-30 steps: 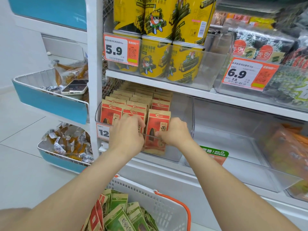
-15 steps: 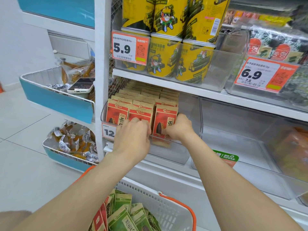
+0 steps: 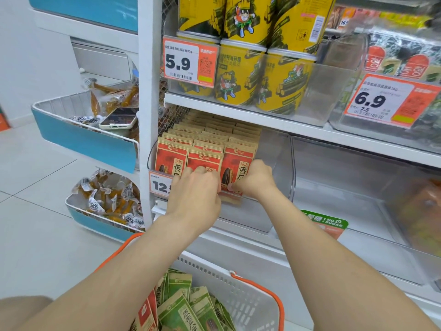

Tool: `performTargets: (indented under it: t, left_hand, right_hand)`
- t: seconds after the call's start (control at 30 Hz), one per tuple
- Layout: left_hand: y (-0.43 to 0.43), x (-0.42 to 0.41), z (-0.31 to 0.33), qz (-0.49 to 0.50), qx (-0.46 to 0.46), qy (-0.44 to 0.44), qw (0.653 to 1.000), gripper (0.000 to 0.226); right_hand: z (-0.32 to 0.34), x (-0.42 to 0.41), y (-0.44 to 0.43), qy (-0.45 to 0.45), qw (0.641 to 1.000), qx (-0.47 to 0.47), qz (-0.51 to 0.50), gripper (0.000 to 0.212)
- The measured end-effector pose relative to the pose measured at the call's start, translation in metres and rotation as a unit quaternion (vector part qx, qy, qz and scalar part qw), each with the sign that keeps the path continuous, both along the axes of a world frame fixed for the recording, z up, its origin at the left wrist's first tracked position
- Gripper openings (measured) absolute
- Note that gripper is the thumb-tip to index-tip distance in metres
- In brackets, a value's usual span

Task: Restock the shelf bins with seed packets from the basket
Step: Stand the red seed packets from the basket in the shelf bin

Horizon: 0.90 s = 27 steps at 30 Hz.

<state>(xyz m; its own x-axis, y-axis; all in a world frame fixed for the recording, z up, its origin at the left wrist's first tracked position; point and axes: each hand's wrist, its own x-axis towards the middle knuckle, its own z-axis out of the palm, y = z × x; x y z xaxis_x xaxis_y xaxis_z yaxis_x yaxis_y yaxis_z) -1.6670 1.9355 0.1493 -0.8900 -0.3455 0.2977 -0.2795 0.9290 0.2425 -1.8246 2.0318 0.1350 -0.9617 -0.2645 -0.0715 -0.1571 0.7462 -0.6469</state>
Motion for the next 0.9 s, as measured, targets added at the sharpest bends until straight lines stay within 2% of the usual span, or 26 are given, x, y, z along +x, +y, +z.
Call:
performTargets:
  t: [0.13, 0.27, 0.37, 0.47, 0.53, 0.6, 0.63, 0.73, 0.8, 0.9]
  left_hand:
    - [-0.001, 0.002, -0.001, -0.011, 0.002, -0.002, 1.000, 0.020]
    - [-0.001, 0.006, -0.004, -0.018, 0.010, 0.024, 0.999, 0.013]
    - [-0.002, 0.012, -0.004, -0.022, 0.001, 0.017, 1.000, 0.011]
    - [-0.005, 0.021, -0.003, -0.029, -0.005, -0.042, 0.999, 0.007]
    - [-0.008, 0.029, -0.007, -0.032, -0.011, -0.117, 0.993, 0.011]
    - [-0.009, 0.037, -0.014, -0.044, -0.029, -0.204, 0.977, 0.018]
    - [-0.009, 0.040, -0.019, -0.055, -0.038, -0.246, 0.967, 0.021]
    - [-0.008, 0.051, -0.032, -0.094, -0.058, -0.367, 0.924, 0.031]
    - [-0.006, 0.059, -0.044, -0.123, -0.054, -0.426, 0.895, 0.038]
    - [-0.002, 0.070, -0.065, -0.162, -0.055, -0.474, 0.864, 0.042]
  right_hand:
    - [0.000, 0.004, 0.002, -0.055, 0.998, 0.023, 0.006, 0.062]
    - [0.004, 0.011, 0.007, -0.017, 1.000, 0.013, 0.005, 0.047]
    - [0.008, 0.021, 0.012, 0.058, 0.997, 0.058, 0.004, 0.056]
    - [0.015, 0.042, 0.017, 0.156, 0.981, 0.116, 0.020, 0.065]
    - [0.023, 0.062, 0.021, 0.262, 0.953, 0.149, 0.044, 0.055]
    - [0.026, 0.081, 0.024, 0.352, 0.921, 0.139, 0.091, 0.039]
    - [0.025, 0.089, 0.025, 0.353, 0.918, 0.131, 0.123, 0.030]
    - [0.008, 0.114, 0.030, 0.258, 0.929, 0.151, 0.217, 0.009]
    - [-0.015, 0.128, 0.034, 0.204, 0.919, 0.198, 0.272, 0.013]
    - [-0.057, 0.150, 0.041, 0.107, 0.885, 0.283, 0.354, 0.010]
